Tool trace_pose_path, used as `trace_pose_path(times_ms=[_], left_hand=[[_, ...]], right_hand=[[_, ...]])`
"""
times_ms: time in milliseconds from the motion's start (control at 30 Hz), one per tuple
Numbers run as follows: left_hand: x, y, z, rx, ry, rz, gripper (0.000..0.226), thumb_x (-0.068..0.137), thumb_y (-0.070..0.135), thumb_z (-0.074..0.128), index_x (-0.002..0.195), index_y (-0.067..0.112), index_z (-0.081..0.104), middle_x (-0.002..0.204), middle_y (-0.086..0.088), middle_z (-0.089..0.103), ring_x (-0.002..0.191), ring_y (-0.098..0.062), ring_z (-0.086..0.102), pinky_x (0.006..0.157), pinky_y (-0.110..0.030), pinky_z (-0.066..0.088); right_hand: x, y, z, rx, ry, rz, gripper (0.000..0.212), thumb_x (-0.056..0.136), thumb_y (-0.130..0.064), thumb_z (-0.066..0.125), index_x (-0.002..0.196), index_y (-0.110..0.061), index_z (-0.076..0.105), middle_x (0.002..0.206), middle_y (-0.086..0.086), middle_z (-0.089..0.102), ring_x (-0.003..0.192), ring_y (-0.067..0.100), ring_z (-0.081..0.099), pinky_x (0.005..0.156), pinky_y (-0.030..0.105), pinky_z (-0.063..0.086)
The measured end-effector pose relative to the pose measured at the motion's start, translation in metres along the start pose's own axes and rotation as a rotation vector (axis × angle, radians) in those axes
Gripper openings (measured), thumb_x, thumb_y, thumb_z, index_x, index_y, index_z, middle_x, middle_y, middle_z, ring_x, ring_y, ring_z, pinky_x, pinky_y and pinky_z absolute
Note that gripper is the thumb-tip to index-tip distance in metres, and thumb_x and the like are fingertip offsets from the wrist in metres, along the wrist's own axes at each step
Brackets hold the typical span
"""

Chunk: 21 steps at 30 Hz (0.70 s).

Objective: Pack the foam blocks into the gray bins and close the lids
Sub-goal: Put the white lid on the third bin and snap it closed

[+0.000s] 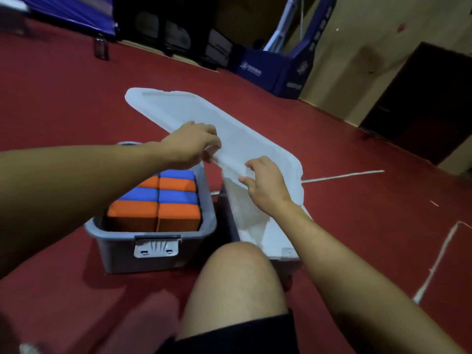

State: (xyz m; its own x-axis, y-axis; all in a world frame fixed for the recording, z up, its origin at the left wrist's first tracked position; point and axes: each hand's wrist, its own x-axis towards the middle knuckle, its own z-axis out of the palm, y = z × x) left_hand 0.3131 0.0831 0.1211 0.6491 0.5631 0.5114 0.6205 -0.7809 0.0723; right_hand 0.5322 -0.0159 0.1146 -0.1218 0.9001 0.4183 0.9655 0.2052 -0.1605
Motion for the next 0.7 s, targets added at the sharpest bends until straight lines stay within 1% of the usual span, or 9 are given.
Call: trace_pose_path(times_ms=[33,100,167,233,300,400,533,633,700], left_hand=[[-0.010,-0.013,0.003,-0.026,0.007,-0.010,0.019,0.074,0.007,0.074,0.091,0.014,0.069,0.095,-0.006,0.060,0.088,-0.032,0.059,0.078,-0.044,0.046],[-0.029,-0.036,0.011,-0.064,0.003,-0.080,0.021,0.070,0.002,0.073,0.090,0.010,0.071,0.092,-0.007,0.061,0.085,-0.031,0.059,0.070,-0.043,0.048],[-0.048,-0.057,0.023,-0.076,-0.016,-0.148,0.019,0.071,0.003,0.072,0.088,0.009,0.071,0.093,-0.004,0.060,0.087,-0.028,0.059,0.068,-0.042,0.048],[-0.064,-0.077,0.035,-0.089,-0.046,-0.194,0.016,0.072,0.010,0.065,0.088,0.009,0.071,0.094,-0.004,0.060,0.087,-0.027,0.057,0.067,-0.041,0.047],[-0.080,-0.095,0.046,-0.090,-0.080,-0.221,0.021,0.071,0.014,0.058,0.087,0.008,0.070,0.096,-0.004,0.060,0.089,-0.026,0.057,0.067,-0.042,0.046],[-0.105,-0.122,0.065,-0.073,-0.144,-0.227,0.012,0.075,0.010,0.069,0.087,0.009,0.071,0.096,0.000,0.060,0.089,-0.021,0.056,0.067,-0.040,0.046],[-0.127,-0.145,0.084,-0.088,-0.335,-0.222,0.007,0.077,0.018,0.076,0.080,0.017,0.070,0.093,0.008,0.059,0.080,-0.014,0.056,0.064,-0.034,0.044],[-0.136,-0.156,0.095,-0.112,-0.380,-0.282,0.006,0.082,0.019,0.075,0.086,0.023,0.072,0.093,0.012,0.061,0.071,-0.005,0.057,0.068,-0.032,0.048],[-0.144,-0.164,0.103,-0.063,-0.429,-0.345,0.009,0.080,0.016,0.071,0.080,0.025,0.070,0.088,0.013,0.058,0.076,-0.008,0.057,0.064,-0.031,0.047]], right_hand=[[0.011,-0.007,0.009,-0.011,-0.033,-0.019,0.039,0.092,-0.029,0.064,0.124,-0.007,0.059,0.122,0.011,0.057,0.111,0.029,0.052,0.097,0.034,0.039],[0.031,-0.021,0.029,-0.015,-0.097,-0.046,0.039,0.091,-0.028,0.066,0.123,-0.008,0.059,0.121,0.011,0.057,0.111,0.029,0.052,0.096,0.033,0.039],[0.045,-0.033,0.050,-0.005,-0.165,-0.056,0.039,0.090,-0.029,0.067,0.123,-0.009,0.059,0.121,0.011,0.057,0.112,0.028,0.052,0.095,0.032,0.039],[0.056,-0.046,0.073,-0.004,-0.241,-0.063,0.041,0.090,-0.029,0.067,0.124,-0.008,0.057,0.122,0.011,0.056,0.113,0.029,0.051,0.094,0.032,0.039],[0.061,-0.056,0.099,0.012,-0.306,-0.060,0.043,0.090,-0.029,0.068,0.125,-0.007,0.056,0.123,0.012,0.055,0.114,0.028,0.051,0.094,0.032,0.039],[0.058,-0.066,0.143,0.075,-0.356,-0.026,0.043,0.088,-0.031,0.069,0.123,-0.010,0.056,0.122,0.009,0.055,0.113,0.026,0.052,0.095,0.031,0.039],[0.038,-0.073,0.196,0.174,-0.384,-0.022,0.041,0.086,-0.033,0.071,0.121,-0.014,0.059,0.117,0.004,0.057,0.109,0.021,0.053,0.096,0.030,0.041],[0.026,-0.066,0.216,0.221,-0.380,-0.029,0.042,0.083,-0.034,0.074,0.119,-0.017,0.060,0.114,0.001,0.057,0.106,0.019,0.053,0.097,0.033,0.044],[0.020,-0.056,0.223,0.165,-0.426,-0.044,0.049,0.079,-0.043,0.075,0.120,-0.020,0.059,0.115,0.000,0.055,0.107,0.019,0.050,0.097,0.034,0.042]])
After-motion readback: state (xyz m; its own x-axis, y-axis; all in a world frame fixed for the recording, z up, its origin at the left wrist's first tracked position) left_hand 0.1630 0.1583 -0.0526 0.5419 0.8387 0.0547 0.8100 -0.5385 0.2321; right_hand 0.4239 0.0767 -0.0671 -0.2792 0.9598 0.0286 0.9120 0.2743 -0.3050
